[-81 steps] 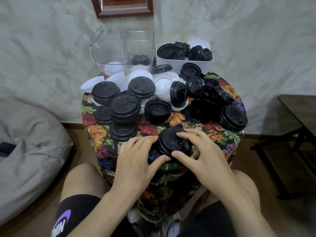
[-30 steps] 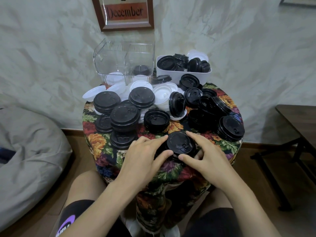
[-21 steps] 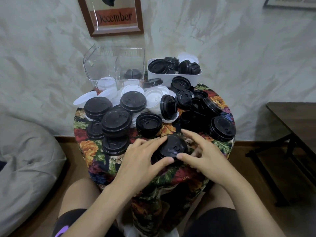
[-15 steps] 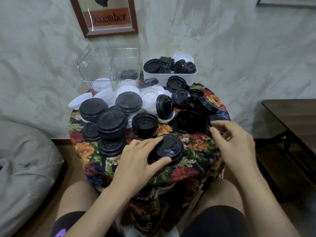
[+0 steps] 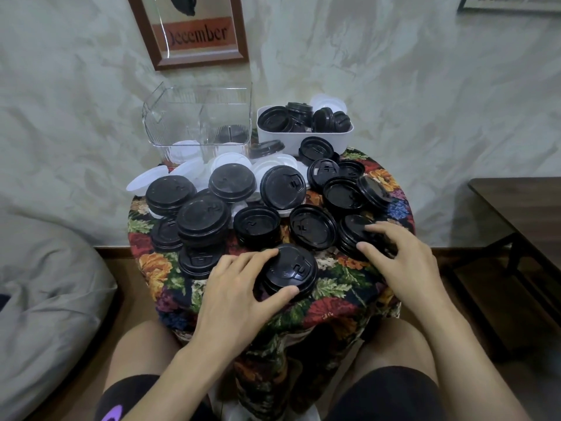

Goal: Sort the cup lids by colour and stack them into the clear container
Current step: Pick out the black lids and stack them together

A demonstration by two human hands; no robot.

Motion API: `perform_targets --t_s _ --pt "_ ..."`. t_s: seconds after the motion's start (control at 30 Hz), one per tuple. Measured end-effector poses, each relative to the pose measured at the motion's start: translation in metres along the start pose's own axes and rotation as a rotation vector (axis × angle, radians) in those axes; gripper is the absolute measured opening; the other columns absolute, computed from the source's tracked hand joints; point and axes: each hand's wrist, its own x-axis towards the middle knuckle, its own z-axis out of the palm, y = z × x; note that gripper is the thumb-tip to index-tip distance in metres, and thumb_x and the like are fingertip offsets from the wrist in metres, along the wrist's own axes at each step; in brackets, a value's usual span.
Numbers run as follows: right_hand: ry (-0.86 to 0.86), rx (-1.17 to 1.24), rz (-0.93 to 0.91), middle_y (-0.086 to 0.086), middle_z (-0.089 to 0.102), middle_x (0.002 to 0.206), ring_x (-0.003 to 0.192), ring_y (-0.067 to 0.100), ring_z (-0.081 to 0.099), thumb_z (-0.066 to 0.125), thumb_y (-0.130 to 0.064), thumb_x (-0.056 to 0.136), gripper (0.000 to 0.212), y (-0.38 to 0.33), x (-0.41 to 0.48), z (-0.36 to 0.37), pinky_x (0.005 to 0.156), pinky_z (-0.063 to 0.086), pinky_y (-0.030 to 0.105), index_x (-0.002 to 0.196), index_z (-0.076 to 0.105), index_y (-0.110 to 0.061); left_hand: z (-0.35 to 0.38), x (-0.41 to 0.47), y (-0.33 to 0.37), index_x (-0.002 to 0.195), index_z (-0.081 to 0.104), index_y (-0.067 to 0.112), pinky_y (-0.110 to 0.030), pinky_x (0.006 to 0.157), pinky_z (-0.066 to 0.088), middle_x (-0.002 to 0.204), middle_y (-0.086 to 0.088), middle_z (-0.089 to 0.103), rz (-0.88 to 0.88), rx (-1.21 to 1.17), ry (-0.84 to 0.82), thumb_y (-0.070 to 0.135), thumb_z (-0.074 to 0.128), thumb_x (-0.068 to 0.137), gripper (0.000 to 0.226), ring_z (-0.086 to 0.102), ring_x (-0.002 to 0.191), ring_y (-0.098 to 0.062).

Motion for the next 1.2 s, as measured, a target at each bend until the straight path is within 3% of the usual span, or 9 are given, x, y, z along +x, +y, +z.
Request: perform_targets --t_s 0.3,0.4,0.53,0.6,0.7,0.87,1.0,1.2 --pt "0.133 0.229 0.030 -0.016 0.067 0.125 0.119 0.012 0.060 0.068 -0.048 0.094 0.028 0.003 0.000 -0.007 0.101 0.050 0.042 0.120 0.069 -0.039 -0.005 0.000 0.003 0.142 0.047 0.046 -0.033 0.103 0.037 0.130 0.032 0.051 -0.002 0.015 -0.075 0.091 0.040 0.081 0.077 0.042 0.125 -0.004" --pt "0.139 0.275 0.006 -0.018 0.067 0.123 0.120 0.008 0.060 0.070 -0.045 0.093 0.024 -0.001 -0.004 -0.008 0.103 0.051 0.047 0.117 0.070 -0.039 -0.007 0.000 0.004 0.144 0.045 0.048 -0.031 0.102 0.033 0.118 0.031 0.042 -0.021 -0.010 -0.093 0.087 0.048 0.080 0.075 0.039 0.125 -0.002" --pt "0.104 0.317 -0.073 -0.022 0.064 0.128 0.125 0.002 0.057 0.072 -0.043 0.091 0.025 -0.016 -0.016 -0.006 0.105 0.050 0.050 0.115 0.071 -0.039 -0.009 0.000 0.003 0.143 0.043 0.049 -0.032 0.104 0.033 0.120 0.033 0.044 -0.006 -0.006 -0.118 0.086 0.048 0.081 0.073 0.040 0.126 -0.001" --pt "0.056 0.308 -0.151 -0.023 0.062 0.131 0.128 -0.002 0.054 0.074 -0.042 0.089 0.024 -0.029 -0.026 -0.003 0.107 0.049 0.045 0.113 0.072 -0.040 -0.009 0.000 0.002 0.143 0.043 0.048 -0.032 0.105 0.033 0.123 0.036 0.045 0.003 -0.011 -0.122 0.083 0.049 0.081 0.072 0.040 0.126 0.001" --pt "-0.082 0.228 -0.267 -0.026 0.057 0.139 0.132 -0.008 0.049 0.074 -0.046 0.088 0.029 -0.048 -0.042 0.007 0.110 0.039 0.026 0.116 0.071 -0.042 -0.010 0.000 0.002 0.142 0.046 0.046 -0.031 0.102 0.033 0.124 0.037 0.046 0.016 -0.017 -0.114 0.081 0.052 0.080 0.071 0.042 0.124 0.001" --pt "-0.239 0.098 -0.321 -0.031 0.048 0.146 0.136 -0.010 0.038 0.069 -0.052 0.089 0.042 -0.052 -0.053 0.021 0.109 0.026 0.011 0.130 0.064 -0.045 -0.011 -0.003 0.001 0.142 0.039 0.047 -0.033 0.106 0.035 0.129 0.032 0.053 -0.005 -0.066 -0.136 0.089 0.054 0.071 0.085 0.044 0.126 0.000" --pt "-0.264 0.111 -0.336 -0.032 0.045 0.147 0.136 -0.008 0.037 0.069 -0.053 0.088 0.044 -0.051 -0.055 0.024 0.110 0.031 0.019 0.131 0.063 -0.045 -0.010 -0.002 -0.005 0.148 0.029 0.051 -0.035 0.113 0.034 0.139 0.022 0.051 -0.044 -0.064 -0.194 0.099 0.049 0.063 0.099 0.041 0.135 -0.007" --pt "-0.278 0.208 -0.263 -0.035 0.042 0.141 0.132 -0.010 0.042 0.068 -0.070 0.074 0.048 -0.050 -0.053 0.024 0.105 0.037 0.023 0.116 0.068 -0.049 -0.018 -0.002 -0.008 0.148 0.036 0.057 -0.036 0.111 0.037 0.133 0.023 0.048 -0.063 -0.146 -0.259 0.098 0.053 0.060 0.099 0.039 0.131 -0.008"
